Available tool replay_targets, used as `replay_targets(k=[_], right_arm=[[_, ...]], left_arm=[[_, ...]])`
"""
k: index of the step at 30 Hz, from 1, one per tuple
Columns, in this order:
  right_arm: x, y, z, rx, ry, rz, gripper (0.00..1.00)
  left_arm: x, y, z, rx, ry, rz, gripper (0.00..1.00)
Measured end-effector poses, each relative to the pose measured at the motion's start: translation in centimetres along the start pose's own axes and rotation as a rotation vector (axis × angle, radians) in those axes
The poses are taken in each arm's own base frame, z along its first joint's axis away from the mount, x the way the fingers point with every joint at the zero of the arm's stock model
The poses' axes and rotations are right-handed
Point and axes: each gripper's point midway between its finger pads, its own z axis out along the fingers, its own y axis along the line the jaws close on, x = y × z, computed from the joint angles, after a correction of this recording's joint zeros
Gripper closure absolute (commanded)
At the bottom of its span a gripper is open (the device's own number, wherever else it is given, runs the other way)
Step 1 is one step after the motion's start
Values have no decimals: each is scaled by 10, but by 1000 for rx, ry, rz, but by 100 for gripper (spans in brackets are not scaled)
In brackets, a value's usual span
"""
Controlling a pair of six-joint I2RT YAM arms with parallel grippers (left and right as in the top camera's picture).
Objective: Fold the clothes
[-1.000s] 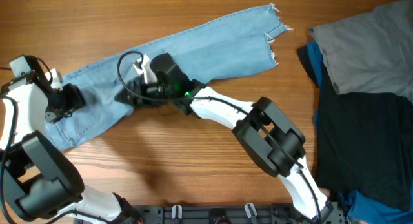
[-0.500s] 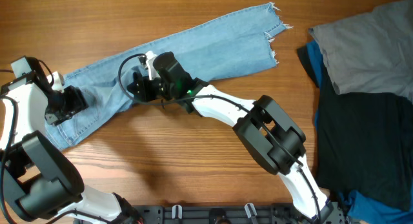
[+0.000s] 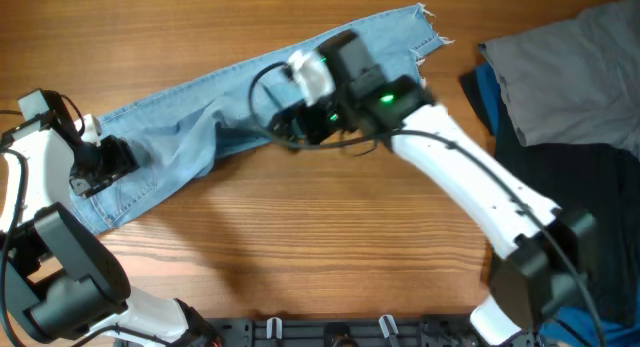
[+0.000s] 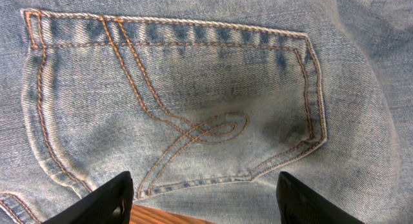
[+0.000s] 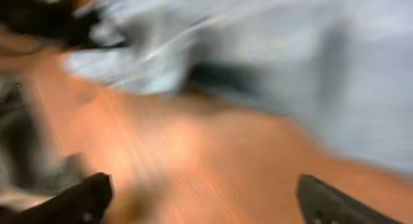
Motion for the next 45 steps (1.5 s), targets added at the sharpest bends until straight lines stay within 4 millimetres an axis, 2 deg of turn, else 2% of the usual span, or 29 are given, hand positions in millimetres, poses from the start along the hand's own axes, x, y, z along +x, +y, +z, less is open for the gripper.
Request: replay_targets(k=[2, 3, 4, 5, 7, 8, 10, 11, 13, 16, 19, 20, 21, 23, 24, 27, 29, 30, 32, 33, 34, 35, 37, 38, 41, 42, 44, 45], right_arm=[[-18, -70, -20, 178, -76, -3, 0], [-24, -141, -44, 303, -132, 62, 0], [-22, -180, -56, 344, -157, 113, 0], [-10, -226, -68, 375, -165, 190, 0], [36, -302, -78, 385, -136, 382, 10], [51, -317, -78, 376, -124, 441, 11], [93, -344, -73, 332, -78, 619, 10], [103, -347, -67, 309, -59, 661, 10], [109, -342, -54, 257, -38, 681, 10], [111, -329, -31, 188, -5, 668, 10], [106, -317, -15, 143, 8, 639, 16], [104, -314, -11, 131, 6, 625, 24], [101, -314, -7, 126, -1, 618, 39], [100, -315, 0, 110, -5, 634, 83], [103, -316, 3, 112, 2, 653, 96], [108, -315, 10, 94, 11, 688, 96], [103, -310, 7, 68, 11, 703, 96], [95, -305, 0, 53, 9, 707, 96], [55, -299, -27, 57, -72, 645, 96], [19, -293, -54, 69, -158, 567, 96], [-46, -275, -109, 105, -340, 381, 96], [-101, -243, -171, 143, -516, 173, 95], [-146, -212, -223, 184, -687, -47, 93], [-158, -205, -236, 201, -737, -111, 89], [-157, -219, -225, 216, -729, -107, 78], [-153, -242, -204, 234, -706, -88, 71], [-131, -292, -150, 246, -631, -24, 77], [-122, -306, -131, 244, -605, -4, 77]], left_arm=[[0, 0, 0, 0, -1, 0, 28], [0, 0, 0, -1, 0, 0, 28], [0, 0, 0, 0, 0, 0, 28], [-1, 0, 0, 0, -2, 0, 28], [-1, 0, 0, 0, -2, 0, 27], [0, 0, 0, 0, -2, 0, 25], [-1, 0, 0, 0, -2, 0, 23], [0, 0, 0, 0, -2, 0, 21], [0, 0, 0, 0, -2, 1, 20], [0, 0, 0, 0, -2, 0, 19], [0, 0, 0, 0, -2, 0, 20], [0, 0, 0, 0, -2, 0, 20], [0, 0, 0, 0, -2, 0, 20], [0, 0, 0, 0, -2, 0, 20], [0, 0, 0, 0, -2, 0, 20], [1, 0, 0, 0, 3, 0, 19], [6, 0, 0, -1, 22, -2, 19], [6, 1, 0, -1, 24, -6, 19], [6, 8, -1, -3, 23, -26, 19], [5, 14, -1, -5, 21, -44, 20], [5, 24, -2, -8, 19, -75, 20], [5, 34, -3, -9, 16, -105, 22], [4, 42, -4, 15, 7, -142, 22], [4, 43, -4, 27, 4, -153, 22], [4, 43, -4, 41, 4, -159, 21], [3, 42, -4, 44, 0, -159, 22], [-1, 42, -4, 48, -18, -165, 21], [-3, 42, -4, 50, -23, -168, 21]])
